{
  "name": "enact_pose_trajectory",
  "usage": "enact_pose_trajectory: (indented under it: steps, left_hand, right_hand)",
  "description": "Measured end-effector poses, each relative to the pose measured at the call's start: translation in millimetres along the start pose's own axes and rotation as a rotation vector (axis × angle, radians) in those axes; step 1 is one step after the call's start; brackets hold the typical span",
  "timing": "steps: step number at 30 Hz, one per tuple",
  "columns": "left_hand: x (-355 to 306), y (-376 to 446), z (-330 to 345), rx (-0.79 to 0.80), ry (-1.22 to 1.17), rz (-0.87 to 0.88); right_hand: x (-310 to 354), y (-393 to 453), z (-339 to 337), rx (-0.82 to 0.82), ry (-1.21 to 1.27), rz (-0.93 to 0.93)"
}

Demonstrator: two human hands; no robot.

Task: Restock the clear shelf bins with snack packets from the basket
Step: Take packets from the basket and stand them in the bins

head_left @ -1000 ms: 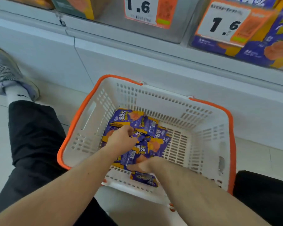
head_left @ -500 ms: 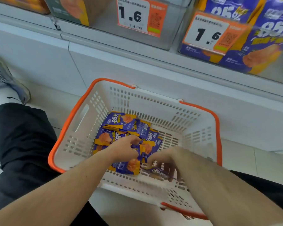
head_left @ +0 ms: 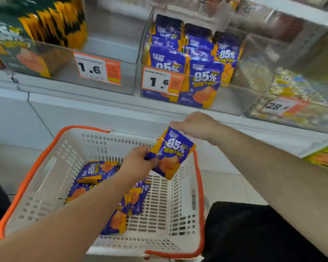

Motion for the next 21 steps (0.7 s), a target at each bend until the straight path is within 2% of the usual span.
enact_pose_trajectory:
  steps: [2,4,7,10,13,15,16,18,19,21]
  left_hand:
    - [-22.6,2.3,7.8,-0.005,-0.077,0.023]
    - [-43.4,4.5,16.7,-0.002,-0.146,0.02]
    - [-78.9,9.9,26.5,0.02,-0.221,0.055]
    - [-111.1,15.7,28.6,0.019,-0.266,0.103]
    - [-137.5,24.4,32.2,0.045,-0.21,0.176]
    - [-161.8,31.0,28.2,0.021,-0.08,0.343]
    - [-175.9,33.6,22.4,-0.045,0.042,0.47]
    - [-202.9,36.6,6.5,-0.341,0.38,0.708]
    - [-213.6,35.6,-0.3,-0.48,0.509,0.771]
    - [-230.3,37.4,-7.5,-0.622,0.635,0.829]
  right_hand:
    - [3.2,-13.4,-14.3,0.002,-0.142,-0.062]
    - [-1.9,-22.3,-27.7,-0.096,-0.256,-0.067]
    - [-10.3,-30.8,-55.1,-0.333,-0.252,-0.052]
    - [-18.0,-35.9,-78.6,-0.427,-0.23,-0.015]
    - [-20.8,-40.6,-103.0,-0.469,-0.174,-0.021]
    - [-18.1,-52.0,-125.3,-0.587,-0.157,-0.04]
    - [-15.7,-59.7,-137.9,-0.68,-0.167,-0.063]
    - [-13.1,-75.3,-162.5,-0.9,-0.201,-0.126]
    - [-14.2,-82.1,-172.4,-1.005,-0.215,-0.155]
    - [-19.1,-86.4,-184.6,-1.153,-0.24,-0.215]
Point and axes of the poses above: each hand's wrist, its own y-axis towards the middle knuckle, its own z-axis out of the palm, x = y × z, the point moved 6 cm from there along y, towards the middle knuckle, and after that the axes turned 6 degrees about y, right-handed, at the moved point
